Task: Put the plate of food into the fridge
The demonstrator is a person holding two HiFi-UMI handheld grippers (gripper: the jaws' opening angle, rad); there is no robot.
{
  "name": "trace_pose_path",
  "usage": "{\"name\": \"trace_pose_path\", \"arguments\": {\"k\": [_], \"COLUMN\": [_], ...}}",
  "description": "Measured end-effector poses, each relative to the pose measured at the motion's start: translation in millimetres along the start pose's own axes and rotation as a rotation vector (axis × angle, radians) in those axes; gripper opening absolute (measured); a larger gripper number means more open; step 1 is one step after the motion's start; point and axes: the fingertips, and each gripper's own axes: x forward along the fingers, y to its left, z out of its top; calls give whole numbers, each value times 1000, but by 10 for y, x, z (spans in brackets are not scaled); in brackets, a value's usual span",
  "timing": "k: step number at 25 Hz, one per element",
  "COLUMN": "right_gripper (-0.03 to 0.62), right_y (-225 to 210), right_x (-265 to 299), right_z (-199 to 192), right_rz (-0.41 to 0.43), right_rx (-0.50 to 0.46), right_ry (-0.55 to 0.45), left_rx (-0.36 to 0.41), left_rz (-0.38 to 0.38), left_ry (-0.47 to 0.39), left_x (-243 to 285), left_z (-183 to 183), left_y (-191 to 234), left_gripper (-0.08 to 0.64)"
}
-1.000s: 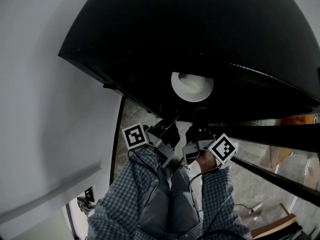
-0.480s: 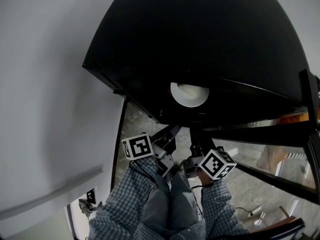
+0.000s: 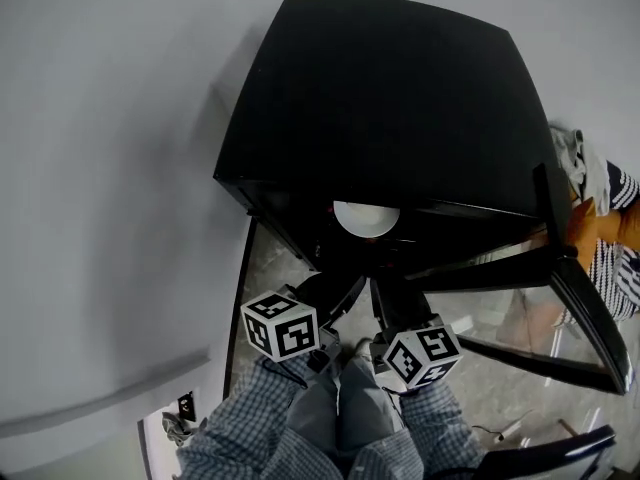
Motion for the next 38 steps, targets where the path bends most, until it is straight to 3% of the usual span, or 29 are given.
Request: {"name": "trace_pose_path", "arguments": {"k": [6,16,24,34,38], "right_gripper": [8,8,8,8,8], "right_y": [285,588,893,1284,1387], "right_x": [-223,-628,-869,-1043,-1077], "right_z": [458,1112,1669,2078,2129], "right_rz": [9,1,20,79,111], "right_rx": [-171,-223,-321,-419,-448], "right_ry": [-54,-177,-295,-389,-399], "left_rx": [181,415,468,610,689], "left_rz": [23,32,26,89,114], "left_ry": [-38,-138,-255,-377,-377], "left_x": [-150,-471,-705,-961,-998], "left_z": [268,781,1150,1565,1565], "left_y": [-424,-1118,-1471,-1783,-1877], "left_gripper": [6,6,6,6,6]}}
